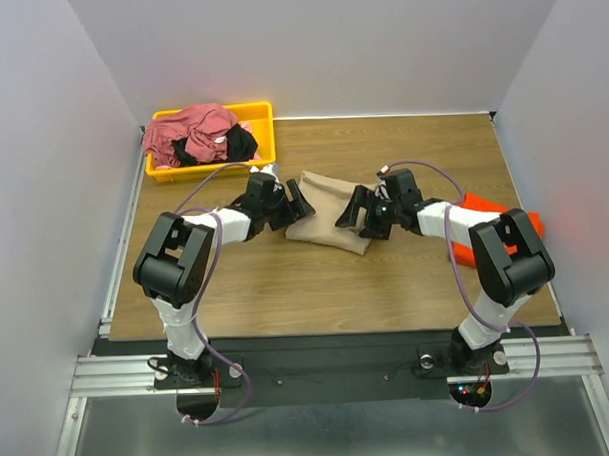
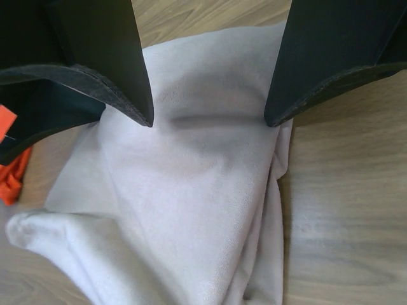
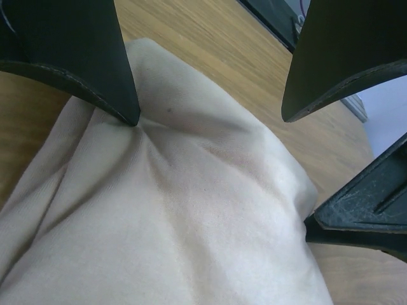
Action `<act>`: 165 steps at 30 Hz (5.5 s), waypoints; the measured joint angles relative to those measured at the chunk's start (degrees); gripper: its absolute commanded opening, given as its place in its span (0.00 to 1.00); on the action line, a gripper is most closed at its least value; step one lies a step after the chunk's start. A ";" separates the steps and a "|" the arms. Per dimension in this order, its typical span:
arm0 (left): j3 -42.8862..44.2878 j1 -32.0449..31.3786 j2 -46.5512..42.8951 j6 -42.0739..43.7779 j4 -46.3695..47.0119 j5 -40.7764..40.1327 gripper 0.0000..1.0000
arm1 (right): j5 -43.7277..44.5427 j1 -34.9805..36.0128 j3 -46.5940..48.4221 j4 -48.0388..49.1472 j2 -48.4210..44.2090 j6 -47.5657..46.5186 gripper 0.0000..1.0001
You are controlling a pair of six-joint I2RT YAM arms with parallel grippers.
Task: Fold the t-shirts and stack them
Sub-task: Smooth out wrinkles on the folded tshirt, then put the neatly folded tshirt into the corner of the board with the right arm
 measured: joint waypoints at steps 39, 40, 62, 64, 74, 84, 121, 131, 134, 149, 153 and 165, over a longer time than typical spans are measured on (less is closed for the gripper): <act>-1.95 -6.16 -13.25 -3.63 -7.78 -7.32 0.94 | 5.25 0.48 -1.88 -5.57 -8.04 1.66 1.00; -1.20 -5.86 -11.13 -3.54 -7.61 -6.88 0.94 | 5.86 0.48 -0.96 -5.22 -6.14 1.90 1.00; 1.62 -1.38 -1.38 -2.56 -5.79 -3.10 0.91 | 6.95 -0.31 3.82 -2.64 -1.40 0.90 1.00; 1.62 -1.38 -4.31 -2.14 -8.83 -5.16 0.98 | 7.91 -0.31 2.69 -5.09 -7.39 -0.85 1.00; -6.01 -1.38 -41.57 -5.90 -18.16 -24.74 0.99 | 16.59 -0.31 -3.08 -12.57 -24.55 -10.29 1.00; -24.15 -1.36 -59.93 -12.90 -34.32 -32.72 0.99 | 19.71 1.05 -3.08 -17.14 -10.10 -15.58 0.99; -28.57 -1.36 -65.20 -12.02 -35.56 -34.03 0.99 | 51.63 16.00 3.02 -29.22 -5.20 -7.06 0.00; -28.57 -1.36 -65.42 -11.87 -35.54 -34.21 0.99 | 62.79 6.82 6.51 -40.30 -10.95 -16.65 0.00; -28.57 -1.36 -65.81 -11.87 -35.52 -34.29 0.98 | 66.53 3.02 7.50 -41.90 -13.07 -20.11 0.00; -28.57 -1.36 -63.95 -11.63 -35.47 -34.95 0.98 | 75.93 -9.18 19.12 -43.78 -15.41 -32.96 0.00; -28.57 -1.36 -63.98 -11.21 -34.99 -34.91 0.98 | 76.08 -10.67 21.16 -44.09 -15.39 -35.60 0.01; -28.57 -1.36 -63.49 -9.81 -33.35 -34.91 0.99 | 75.47 -14.19 28.85 -44.48 -15.41 -41.53 0.00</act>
